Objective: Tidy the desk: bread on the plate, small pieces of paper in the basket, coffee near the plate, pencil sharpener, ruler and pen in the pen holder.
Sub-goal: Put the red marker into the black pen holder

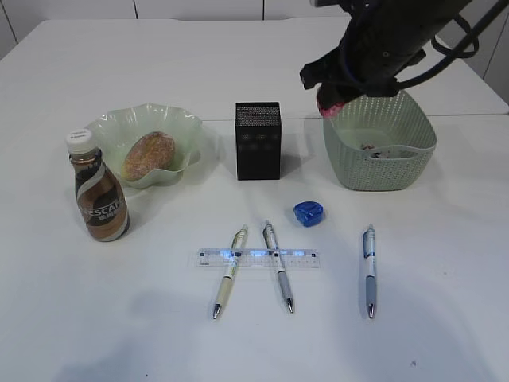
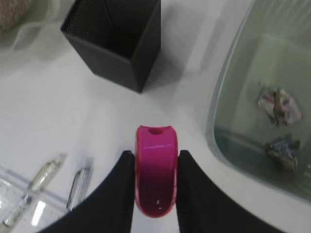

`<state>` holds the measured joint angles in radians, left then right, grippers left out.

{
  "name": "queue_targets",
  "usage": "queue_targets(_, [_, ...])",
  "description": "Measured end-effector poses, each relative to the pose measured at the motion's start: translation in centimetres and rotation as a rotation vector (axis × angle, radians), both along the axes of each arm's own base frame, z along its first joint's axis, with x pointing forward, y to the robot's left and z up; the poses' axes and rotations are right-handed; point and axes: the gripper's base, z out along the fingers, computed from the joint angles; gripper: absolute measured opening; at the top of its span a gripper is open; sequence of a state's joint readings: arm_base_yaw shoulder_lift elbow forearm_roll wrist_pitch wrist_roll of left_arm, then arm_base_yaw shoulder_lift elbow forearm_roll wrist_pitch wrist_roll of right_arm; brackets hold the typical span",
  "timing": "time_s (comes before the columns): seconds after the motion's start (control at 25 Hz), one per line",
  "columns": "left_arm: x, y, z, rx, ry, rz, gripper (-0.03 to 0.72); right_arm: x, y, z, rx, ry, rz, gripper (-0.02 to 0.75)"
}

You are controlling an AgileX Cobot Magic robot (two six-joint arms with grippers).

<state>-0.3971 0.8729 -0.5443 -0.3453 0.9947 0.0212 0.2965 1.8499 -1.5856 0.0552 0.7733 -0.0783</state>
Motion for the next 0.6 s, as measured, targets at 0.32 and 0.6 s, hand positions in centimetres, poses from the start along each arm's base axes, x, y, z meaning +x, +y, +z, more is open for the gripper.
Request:
queue_targets(0.32, [0.0,0.0,0.0,0.001,0.000,0.000,0.374,2.0,1.7,-1.0,0.046,-0.165,0.036,0.200])
queue_targets(0.6, [0.0,0.0,0.0,0.001,0.000,0.000,0.358,3.8,4.8,-2.0,0.085,-0.271,0.084,0.199])
